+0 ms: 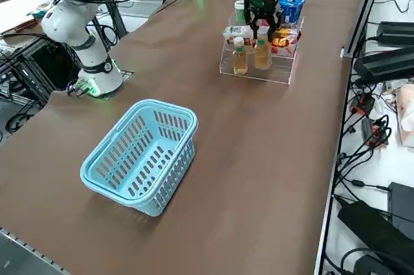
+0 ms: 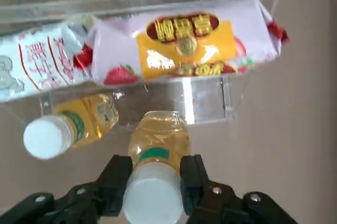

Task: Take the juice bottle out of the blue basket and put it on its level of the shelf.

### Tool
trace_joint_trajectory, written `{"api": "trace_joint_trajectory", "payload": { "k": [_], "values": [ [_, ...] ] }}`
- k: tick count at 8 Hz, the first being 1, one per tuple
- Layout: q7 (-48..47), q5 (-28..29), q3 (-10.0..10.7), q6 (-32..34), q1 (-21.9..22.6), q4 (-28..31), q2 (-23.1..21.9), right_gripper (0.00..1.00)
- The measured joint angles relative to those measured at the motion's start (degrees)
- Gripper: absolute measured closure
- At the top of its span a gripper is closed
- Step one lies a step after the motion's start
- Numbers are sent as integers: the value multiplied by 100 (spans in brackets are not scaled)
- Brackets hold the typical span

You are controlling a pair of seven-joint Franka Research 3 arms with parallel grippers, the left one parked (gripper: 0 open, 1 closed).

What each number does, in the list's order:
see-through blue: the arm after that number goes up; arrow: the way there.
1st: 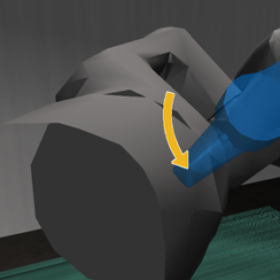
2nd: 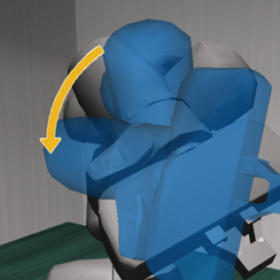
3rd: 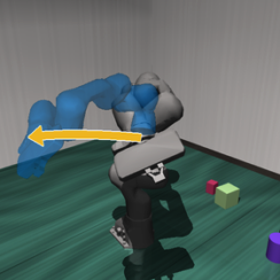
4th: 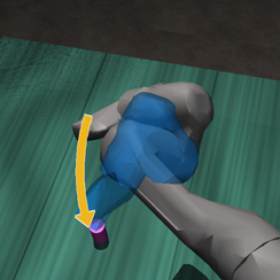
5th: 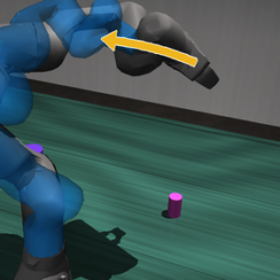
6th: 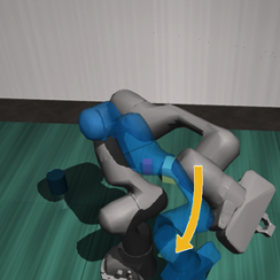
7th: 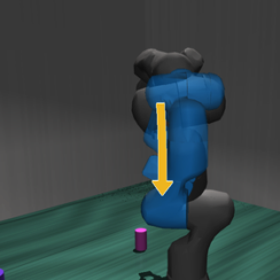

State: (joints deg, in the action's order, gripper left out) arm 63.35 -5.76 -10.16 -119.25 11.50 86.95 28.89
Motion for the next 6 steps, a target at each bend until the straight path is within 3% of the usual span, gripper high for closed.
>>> {"api": "trace_joint_trajectory", "payload": {
  "k": [6],
  "values": [
    [754,-3,-101,-157,101,-369,490,46]
  ]
}}
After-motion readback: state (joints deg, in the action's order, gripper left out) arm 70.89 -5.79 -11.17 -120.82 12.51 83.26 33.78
